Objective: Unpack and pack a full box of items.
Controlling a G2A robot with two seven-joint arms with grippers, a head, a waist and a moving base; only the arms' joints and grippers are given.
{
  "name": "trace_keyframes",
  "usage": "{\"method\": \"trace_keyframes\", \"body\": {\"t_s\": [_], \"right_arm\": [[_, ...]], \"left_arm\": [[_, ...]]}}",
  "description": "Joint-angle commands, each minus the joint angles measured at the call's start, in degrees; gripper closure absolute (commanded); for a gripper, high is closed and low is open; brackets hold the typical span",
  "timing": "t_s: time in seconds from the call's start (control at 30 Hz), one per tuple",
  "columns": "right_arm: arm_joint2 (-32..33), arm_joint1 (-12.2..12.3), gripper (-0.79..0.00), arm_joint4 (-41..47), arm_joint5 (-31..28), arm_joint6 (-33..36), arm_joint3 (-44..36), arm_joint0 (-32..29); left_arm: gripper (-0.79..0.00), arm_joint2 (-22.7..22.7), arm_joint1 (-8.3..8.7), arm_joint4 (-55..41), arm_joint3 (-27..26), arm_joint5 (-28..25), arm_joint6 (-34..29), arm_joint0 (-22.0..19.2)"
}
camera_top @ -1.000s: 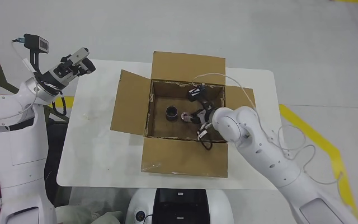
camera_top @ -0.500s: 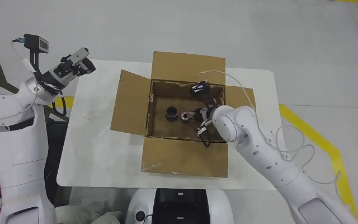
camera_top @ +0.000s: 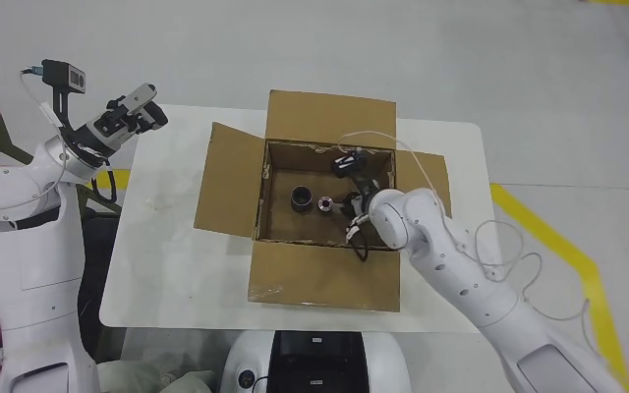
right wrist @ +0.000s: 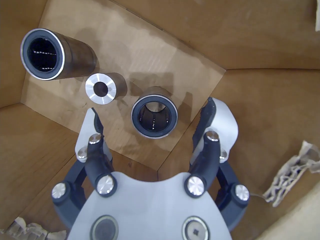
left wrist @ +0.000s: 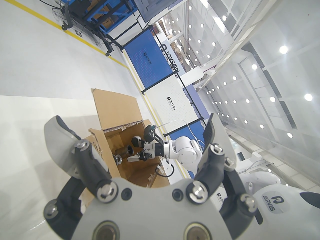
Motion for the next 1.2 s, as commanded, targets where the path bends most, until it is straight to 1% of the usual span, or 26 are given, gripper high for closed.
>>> {"method": "trace_keyframes", "body": {"t_s": [0.0,0.03,0.13,0.2,0.37,0.5,0.63,0.7,0.73,0.77,0.87,0.93,1.0,1.03,1.07,1.1,1.17], "right_arm": [[-0.25,-0.27,-0.686,-0.1,0.27,-0.3,0.55,0.13],[-0.43,-0.43,-0.662,-0.17,0.38,-0.46,0.86,0.2],[-0.94,-0.9,-0.64,-0.44,0.86,-0.71,1.86,0.42],[-1.22,-1.19,-0.613,-0.83,1.18,-0.71,2.56,0.59],[-1.74,-1.79,-0.631,-2.58,2.29,-0.27,3.71,0.97],[-1.65,-2.16,-0.628,-3.17,2.57,-0.05,4.38,0.98],[-1.62,-2.58,-0.613,-3.4,2.56,-0.05,5.15,0.98],[-1.71,-2.79,-0.585,-3.76,2.53,0.05,5.55,1.06],[-1.73,-2.9,-0.557,-3.88,2.54,0.1,5.65,1.09],[-1.72,-3.0,-0.502,-3.95,2.54,0.11,5.76,1.1],[-1.7,-3.28,-0.416,-4.36,2.44,0.01,6.15,1.08],[-1.67,-3.46,-0.406,-4.64,2.32,-0.15,6.47,1.07],[-1.64,-3.63,-0.376,-5.02,2.2,-0.3,6.68,1.07],[-1.68,-3.72,-0.329,-5.32,2.04,-0.43,6.65,1.09],[-1.71,-3.79,-0.305,-5.67,2.02,-0.45,6.63,1.08],[-1.73,-3.86,-0.231,-6.04,1.92,-0.39,6.47,1.1],[-1.57,-3.96,-0.009,-6.62,1.81,-0.1,5.9,1.06]], "left_arm": [[-0.785,0.0,0.0,0.0,0.0,0.0,0.0,0.0],[-0.785,0.0,0.0,0.0,0.0,0.0,0.0,0.0],[-0.785,0.0,0.0,0.0,0.0,0.0,0.0,0.0],[-0.785,0.0,0.0,0.0,0.0,0.0,0.0,0.0],[-0.785,0.0,0.0,0.0,0.0,0.0,0.0,0.0],[-0.785,0.0,0.0,0.0,0.0,0.0,0.0,0.0],[-0.785,0.0,0.0,0.0,0.0,0.0,0.0,0.0],[-0.785,0.0,0.0,0.0,0.0,0.0,0.0,0.0],[-0.785,0.0,0.0,0.0,0.0,0.0,0.0,0.0],[-0.785,0.0,0.0,0.0,0.0,0.0,0.0,0.0],[-0.785,0.0,0.0,0.0,0.0,0.0,0.0,0.0],[-0.785,0.0,0.0,0.0,0.0,0.0,0.0,0.0],[-0.785,0.0,0.0,0.0,0.0,0.0,0.0,0.0],[-0.785,0.0,0.0,0.0,0.0,0.0,0.0,0.0],[-0.785,0.0,0.0,0.0,0.0,0.0,0.0,0.0],[-0.785,0.0,0.0,0.0,0.0,0.0,0.0,0.0],[-0.785,0.0,0.0,0.0,0.0,0.0,0.0,0.0]]}}
